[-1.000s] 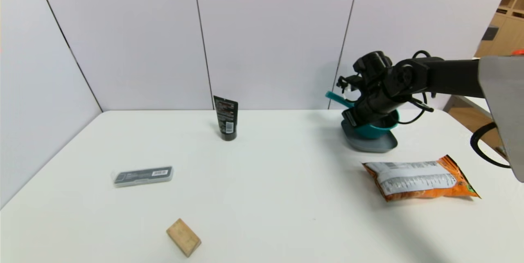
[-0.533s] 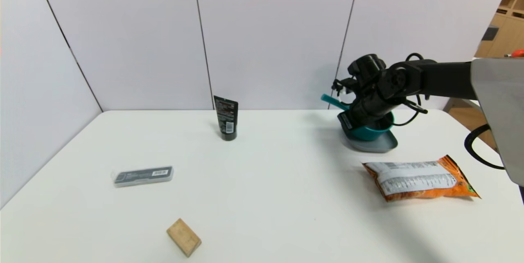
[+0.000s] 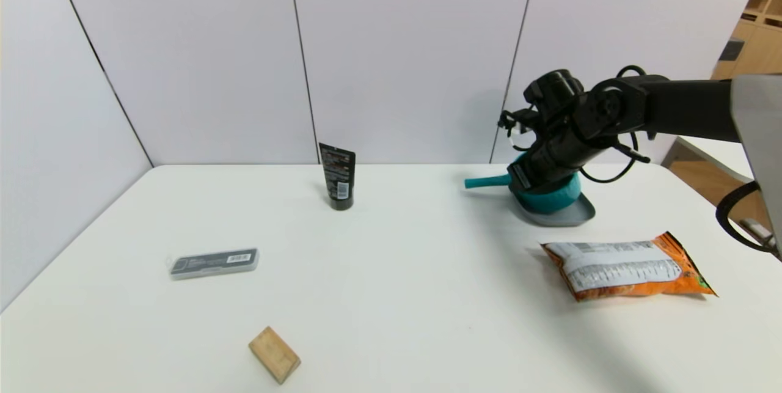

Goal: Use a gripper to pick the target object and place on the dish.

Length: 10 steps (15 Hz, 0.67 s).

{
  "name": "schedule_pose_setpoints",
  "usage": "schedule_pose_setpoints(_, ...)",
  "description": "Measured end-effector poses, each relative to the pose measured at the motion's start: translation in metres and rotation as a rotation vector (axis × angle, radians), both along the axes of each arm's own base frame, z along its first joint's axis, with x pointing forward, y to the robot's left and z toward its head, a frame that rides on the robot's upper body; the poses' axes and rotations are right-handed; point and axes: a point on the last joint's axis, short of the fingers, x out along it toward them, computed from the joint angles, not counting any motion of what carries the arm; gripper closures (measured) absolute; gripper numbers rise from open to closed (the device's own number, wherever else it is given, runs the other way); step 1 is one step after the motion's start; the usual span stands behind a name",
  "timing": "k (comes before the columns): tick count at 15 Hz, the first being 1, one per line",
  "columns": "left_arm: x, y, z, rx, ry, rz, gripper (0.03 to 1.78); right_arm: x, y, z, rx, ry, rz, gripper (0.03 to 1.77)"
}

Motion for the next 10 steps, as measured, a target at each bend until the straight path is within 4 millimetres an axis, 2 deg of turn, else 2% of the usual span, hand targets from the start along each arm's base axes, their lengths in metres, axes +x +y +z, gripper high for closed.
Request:
schedule_pose_setpoints(4, 0.000, 0.000, 0.000, 0.000, 0.000, 0.000, 0.12, -0.011, -0.002, 0.014, 0.002, -0.005, 0.001, 0.61)
schedule_pose_setpoints(8, 0.000, 0.000, 0.000, 0.000, 0.000, 0.000, 0.12, -0.028, -0.006, 0.042, 0.010, -0.065, 0.010, 0.40)
schedule_pose_setpoints(10, 0.000, 0.000, 0.000, 0.000, 0.000, 0.000, 0.12, -0.042, -0.006, 0.063, 0.017, -0.113, 0.017, 0.33)
